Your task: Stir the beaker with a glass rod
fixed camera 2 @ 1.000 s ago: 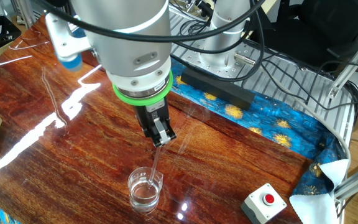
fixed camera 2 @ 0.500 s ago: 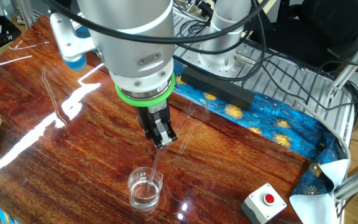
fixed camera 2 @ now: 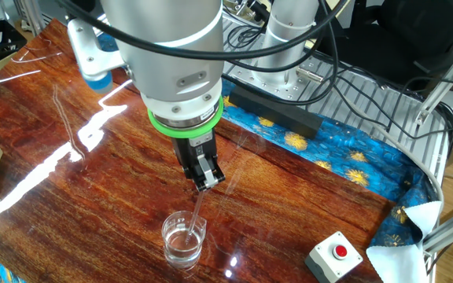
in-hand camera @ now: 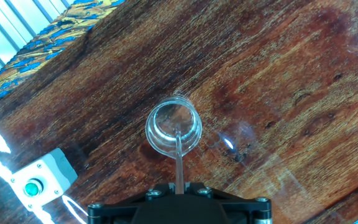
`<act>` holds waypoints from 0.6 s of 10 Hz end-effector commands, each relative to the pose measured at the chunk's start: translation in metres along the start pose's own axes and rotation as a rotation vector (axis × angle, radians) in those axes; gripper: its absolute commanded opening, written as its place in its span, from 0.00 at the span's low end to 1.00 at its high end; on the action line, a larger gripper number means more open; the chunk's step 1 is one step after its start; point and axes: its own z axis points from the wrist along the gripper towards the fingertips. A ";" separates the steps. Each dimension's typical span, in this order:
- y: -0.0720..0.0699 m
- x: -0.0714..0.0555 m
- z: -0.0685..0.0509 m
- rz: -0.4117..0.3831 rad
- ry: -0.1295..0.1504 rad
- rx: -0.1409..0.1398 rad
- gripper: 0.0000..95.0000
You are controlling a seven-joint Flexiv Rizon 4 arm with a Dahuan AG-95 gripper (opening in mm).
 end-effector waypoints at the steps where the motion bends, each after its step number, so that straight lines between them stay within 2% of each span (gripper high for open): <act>1: 0.001 -0.001 0.000 0.005 0.000 -0.002 0.00; 5: 0.001 -0.001 0.000 -0.011 0.005 -0.005 0.00; 6: 0.000 -0.001 0.000 -0.012 0.006 -0.007 0.20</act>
